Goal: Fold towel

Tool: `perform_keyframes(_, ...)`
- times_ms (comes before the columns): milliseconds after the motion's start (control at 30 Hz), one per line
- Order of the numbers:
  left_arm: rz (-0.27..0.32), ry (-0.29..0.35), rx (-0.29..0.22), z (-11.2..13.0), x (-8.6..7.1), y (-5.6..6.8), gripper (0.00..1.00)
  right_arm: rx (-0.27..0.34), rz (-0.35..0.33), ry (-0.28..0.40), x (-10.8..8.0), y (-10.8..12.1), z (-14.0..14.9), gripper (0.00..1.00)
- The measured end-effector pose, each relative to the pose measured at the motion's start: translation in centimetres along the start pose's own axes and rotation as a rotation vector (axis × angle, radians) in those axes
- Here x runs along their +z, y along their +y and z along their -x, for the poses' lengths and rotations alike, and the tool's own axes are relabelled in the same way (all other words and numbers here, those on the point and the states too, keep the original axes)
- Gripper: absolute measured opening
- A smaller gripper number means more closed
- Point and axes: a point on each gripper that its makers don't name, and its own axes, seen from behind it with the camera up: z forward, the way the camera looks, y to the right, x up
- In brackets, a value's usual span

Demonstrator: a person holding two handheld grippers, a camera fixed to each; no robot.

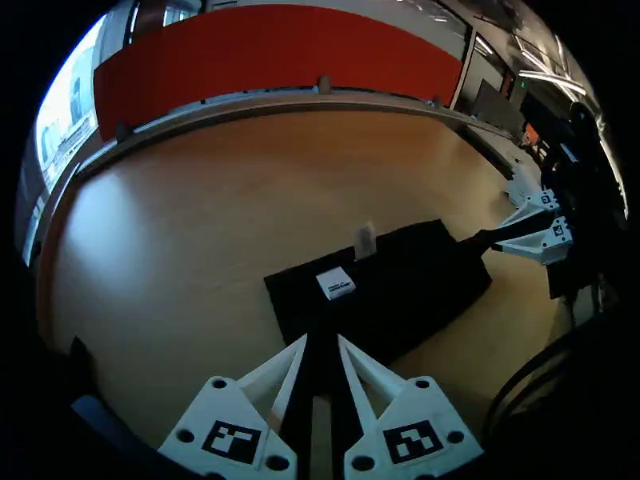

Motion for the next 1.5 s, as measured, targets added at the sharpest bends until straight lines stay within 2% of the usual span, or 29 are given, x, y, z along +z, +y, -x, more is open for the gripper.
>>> perform_keyframes(100,0.001,-0.005,0.005,0.2,0.6,-0.2,0.11,0.005,0.002,-0.010,0.7,0.3,0.4,0.15)
perform_keyframes(467,-0.053,-0.033,0.007,0.9,3.0,-1.5,0.11,0.029,0.017,-0.035,2.4,1.0,1.1,0.17)
perform_keyframes(700,-0.078,-0.032,0.025,0.7,3.7,-2.0,0.13,0.025,0.030,-0.043,3.2,1.5,1.2,0.20)
perform_keyframes(800,-0.090,-0.037,0.030,0.8,4.0,-2.3,0.20,0.027,0.045,-0.047,3.4,2.0,1.3,0.30)
perform_keyframes(933,-0.117,-0.041,0.034,0.8,4.4,-3.1,0.32,0.033,0.074,-0.059,3.7,2.8,1.6,0.55)
perform_keyframes(1000,-0.134,-0.041,0.036,0.8,4.6,-3.5,0.42,0.035,0.079,-0.062,3.8,2.9,1.6,0.64)
perform_keyframes(1267,-0.152,-0.048,0.043,0.7,5.0,-4.2,0.63,0.040,0.092,-0.070,4.6,3.7,1.5,0.71)
perform_keyframes(1500,-0.168,-0.048,0.050,0.2,5.2,-5.1,0.64,0.039,0.110,-0.068,4.8,4.7,0.9,0.75)
